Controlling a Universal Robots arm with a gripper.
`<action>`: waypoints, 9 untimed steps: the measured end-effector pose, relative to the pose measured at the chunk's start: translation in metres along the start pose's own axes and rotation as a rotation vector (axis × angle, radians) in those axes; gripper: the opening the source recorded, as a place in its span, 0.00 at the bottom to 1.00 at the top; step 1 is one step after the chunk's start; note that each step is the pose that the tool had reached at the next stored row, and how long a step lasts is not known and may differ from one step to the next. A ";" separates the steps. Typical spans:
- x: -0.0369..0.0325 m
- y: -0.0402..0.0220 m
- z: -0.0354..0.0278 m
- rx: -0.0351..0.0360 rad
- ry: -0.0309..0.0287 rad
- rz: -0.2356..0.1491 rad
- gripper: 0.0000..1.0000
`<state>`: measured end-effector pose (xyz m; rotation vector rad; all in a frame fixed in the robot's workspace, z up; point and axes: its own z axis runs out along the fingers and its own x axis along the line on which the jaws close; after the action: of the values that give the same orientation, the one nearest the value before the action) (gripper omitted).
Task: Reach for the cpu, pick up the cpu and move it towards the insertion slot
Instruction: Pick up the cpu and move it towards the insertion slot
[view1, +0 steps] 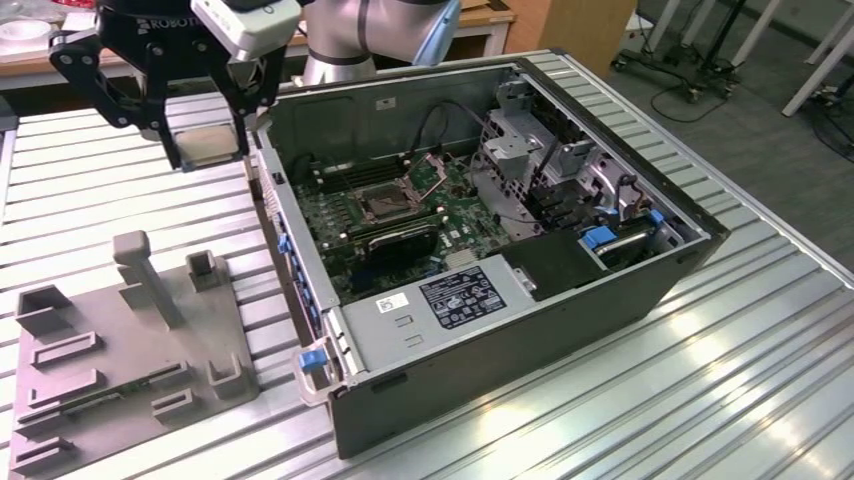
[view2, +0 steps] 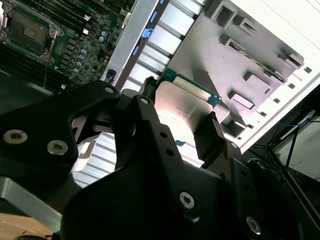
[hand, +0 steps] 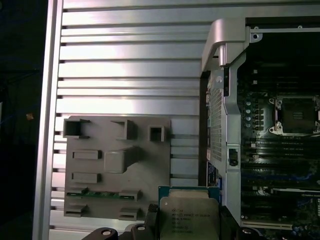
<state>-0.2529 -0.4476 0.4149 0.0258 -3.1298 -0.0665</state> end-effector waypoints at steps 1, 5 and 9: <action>-0.0003 0.0000 0.0000 0.0000 0.0000 0.000 0.55; -0.0010 0.0000 0.0000 0.0000 0.0000 0.000 0.55; -0.0026 0.0000 -0.0001 0.0001 0.0001 0.000 0.55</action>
<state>-0.2503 -0.4476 0.4149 0.0258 -3.1297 -0.0663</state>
